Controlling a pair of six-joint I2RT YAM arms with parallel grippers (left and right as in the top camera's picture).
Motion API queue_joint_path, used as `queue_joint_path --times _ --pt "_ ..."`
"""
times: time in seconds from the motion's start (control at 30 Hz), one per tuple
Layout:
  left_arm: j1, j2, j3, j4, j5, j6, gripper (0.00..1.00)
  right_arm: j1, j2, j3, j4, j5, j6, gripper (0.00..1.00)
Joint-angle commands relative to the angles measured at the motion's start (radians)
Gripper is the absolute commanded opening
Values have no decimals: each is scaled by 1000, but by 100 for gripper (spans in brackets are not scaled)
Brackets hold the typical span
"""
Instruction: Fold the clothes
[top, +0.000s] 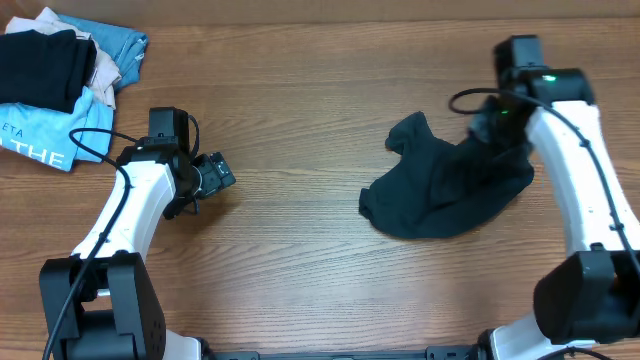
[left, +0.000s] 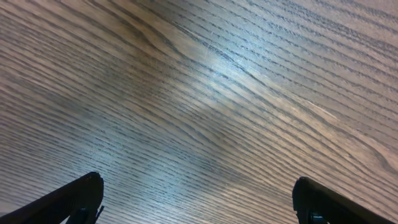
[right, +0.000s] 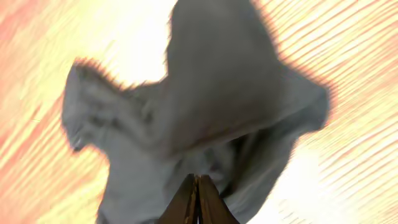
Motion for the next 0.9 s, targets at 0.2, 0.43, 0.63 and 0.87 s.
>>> queue_joint_path --times 0.2,0.43,0.63,0.87 --pt "0 8 -6 18 9 10 100 42 -27 -66 -95 -229 -247 93" --pt "-1 8 -6 -2 9 10 100 144 -26 -336 174 -180 -160 90" --pt "0 8 -6 5 9 10 100 145 -25 -433 343 -176 -163 85" --pt "-1 8 -6 10 9 10 100 144 -24 -560 475 -164 -161 80"
